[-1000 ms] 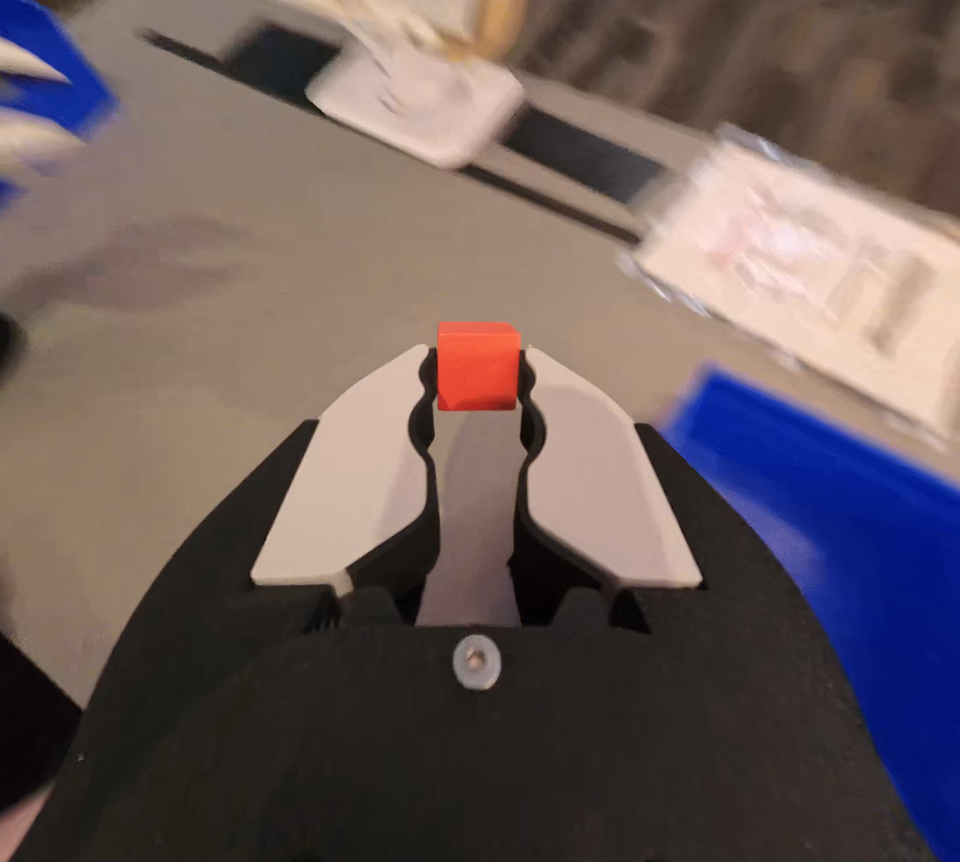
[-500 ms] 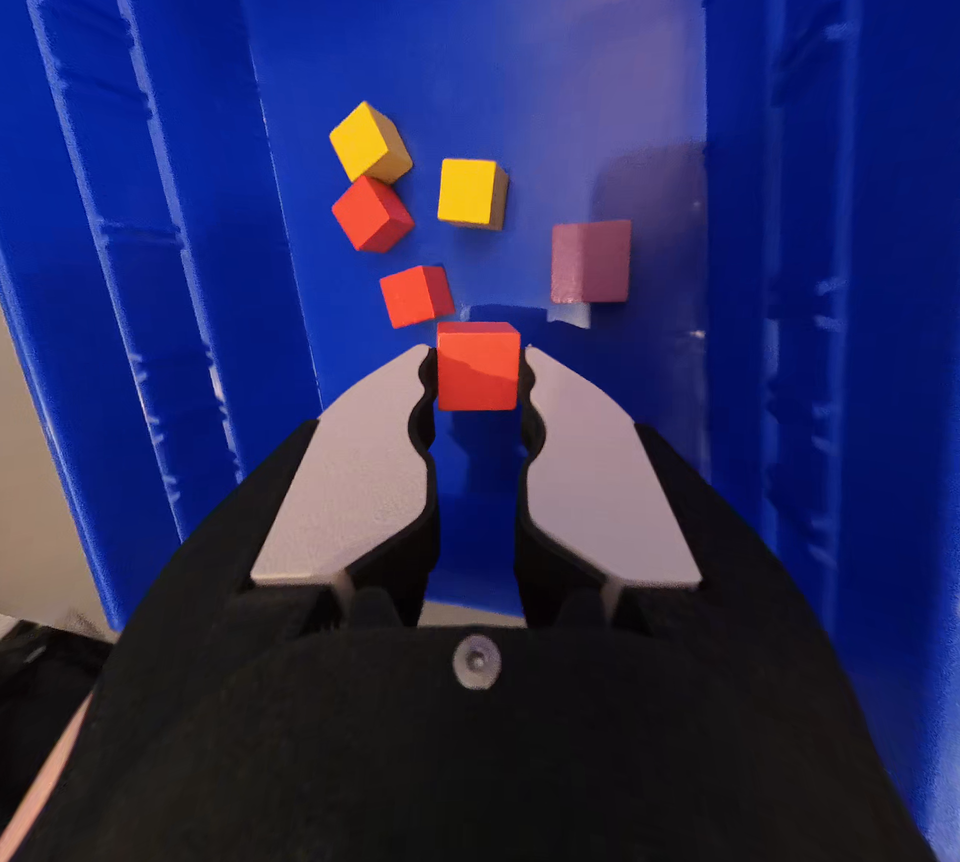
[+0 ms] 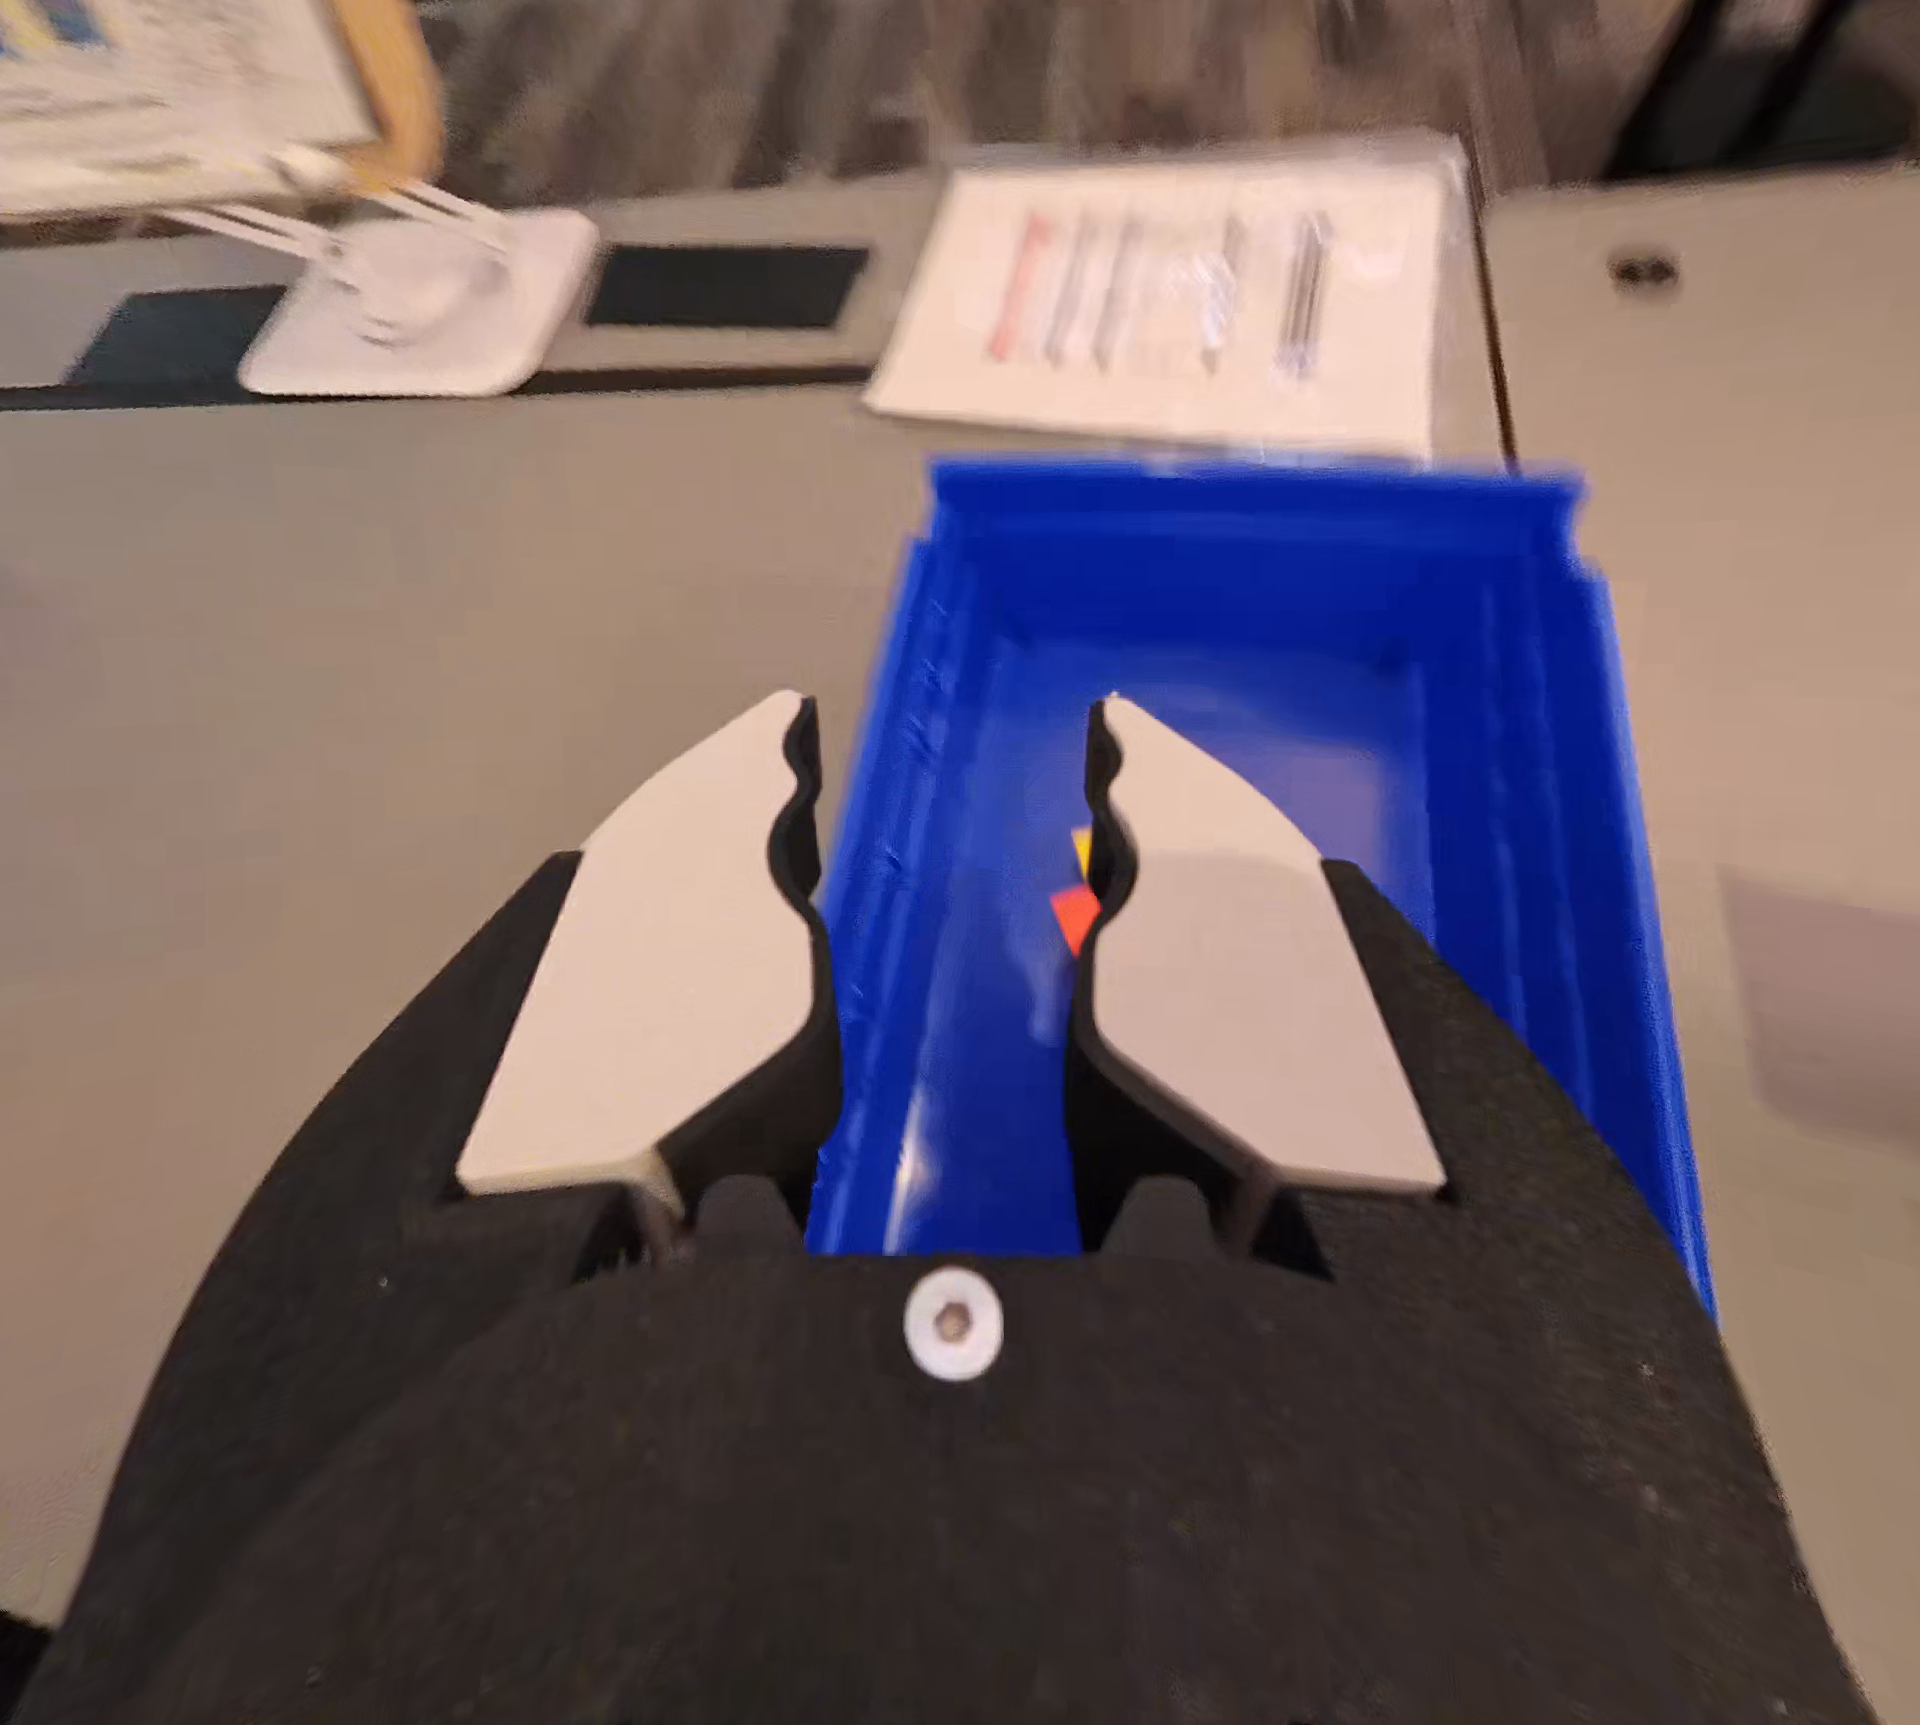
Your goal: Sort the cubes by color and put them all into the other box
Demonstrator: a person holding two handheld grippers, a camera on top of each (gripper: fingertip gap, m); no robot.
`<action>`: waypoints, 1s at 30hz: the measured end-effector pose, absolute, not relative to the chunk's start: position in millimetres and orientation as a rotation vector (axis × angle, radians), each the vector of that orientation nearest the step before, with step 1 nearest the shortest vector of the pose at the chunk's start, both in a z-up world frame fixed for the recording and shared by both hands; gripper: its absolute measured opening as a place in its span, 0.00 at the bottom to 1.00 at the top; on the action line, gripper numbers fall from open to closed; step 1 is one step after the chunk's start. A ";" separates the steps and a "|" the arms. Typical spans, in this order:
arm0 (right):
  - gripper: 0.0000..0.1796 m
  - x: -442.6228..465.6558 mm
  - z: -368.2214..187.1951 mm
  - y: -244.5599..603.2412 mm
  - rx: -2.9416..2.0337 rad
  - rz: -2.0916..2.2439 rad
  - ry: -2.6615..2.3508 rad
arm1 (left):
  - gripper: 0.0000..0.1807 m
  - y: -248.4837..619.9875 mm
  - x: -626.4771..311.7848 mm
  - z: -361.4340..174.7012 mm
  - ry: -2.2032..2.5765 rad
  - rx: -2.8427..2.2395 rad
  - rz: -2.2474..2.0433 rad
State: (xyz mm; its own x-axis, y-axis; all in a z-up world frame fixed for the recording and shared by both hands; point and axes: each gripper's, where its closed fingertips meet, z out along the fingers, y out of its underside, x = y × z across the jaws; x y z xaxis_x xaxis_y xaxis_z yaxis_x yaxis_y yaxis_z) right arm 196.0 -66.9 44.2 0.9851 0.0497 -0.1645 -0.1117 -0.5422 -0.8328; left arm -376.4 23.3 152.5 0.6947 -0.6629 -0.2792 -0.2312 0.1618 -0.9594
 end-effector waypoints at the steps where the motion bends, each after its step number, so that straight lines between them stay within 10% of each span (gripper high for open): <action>1: 0.27 179.5 58.3 -58.9 -2.094 0.206 -0.027 | 0.11 26.2 -400.4 157.7 0.750 -1.419 -0.280; 16: 0.27 -80.6 95.8 -28.5 -1.871 0.708 -0.930 | 0.06 37.2 -582.1 112.3 0.669 -1.682 -0.060; 30: 0.27 -167.3 95.2 -58.4 -1.704 0.953 -1.252 | 0.20 1.7 -651.1 -69.6 1.474 -2.326 -0.071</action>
State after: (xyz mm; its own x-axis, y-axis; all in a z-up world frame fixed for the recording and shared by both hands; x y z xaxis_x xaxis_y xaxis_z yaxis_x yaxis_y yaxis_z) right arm -167.3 -58.4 95.2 0.2267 0.9675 -0.1119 0.3651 -0.1909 -0.9112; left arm -651.1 1.7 -69.6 0.4475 -0.8798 -0.1602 -0.8604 -0.3748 -0.3452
